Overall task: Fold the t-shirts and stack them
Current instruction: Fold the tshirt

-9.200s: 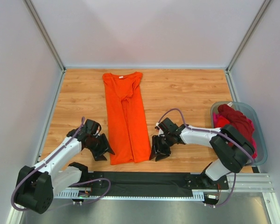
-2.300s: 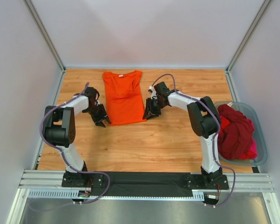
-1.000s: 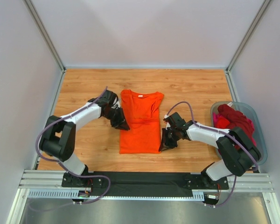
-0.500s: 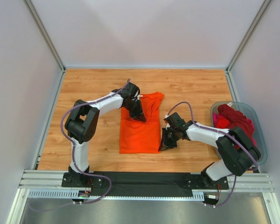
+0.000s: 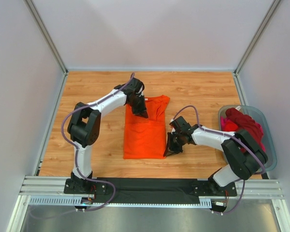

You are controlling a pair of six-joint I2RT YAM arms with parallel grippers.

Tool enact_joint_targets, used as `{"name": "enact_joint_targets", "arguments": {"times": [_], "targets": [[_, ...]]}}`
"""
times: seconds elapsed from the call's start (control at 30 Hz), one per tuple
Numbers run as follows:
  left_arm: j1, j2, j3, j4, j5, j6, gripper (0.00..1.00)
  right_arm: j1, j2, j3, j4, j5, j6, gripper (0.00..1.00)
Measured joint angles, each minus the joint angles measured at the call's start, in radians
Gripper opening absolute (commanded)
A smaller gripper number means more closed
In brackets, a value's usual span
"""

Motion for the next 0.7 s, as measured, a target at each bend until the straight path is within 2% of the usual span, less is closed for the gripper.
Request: {"name": "enact_joint_targets", "arguments": {"times": [0.27, 0.47, 0.7], "targets": [[0.0, -0.187, -0.225, -0.012, -0.033, 0.034, 0.11, 0.0, 0.018, 0.025, -0.008, 0.001, -0.001, 0.04], [0.001, -0.151, -0.257, -0.019, -0.054, 0.043, 0.1, 0.0, 0.018, 0.026, -0.011, 0.001, -0.001, 0.04], [0.043, -0.021, -0.166, -0.023, -0.059, 0.062, 0.09, 0.0, 0.018, 0.026, -0.01, 0.005, 0.0, 0.04]]}}
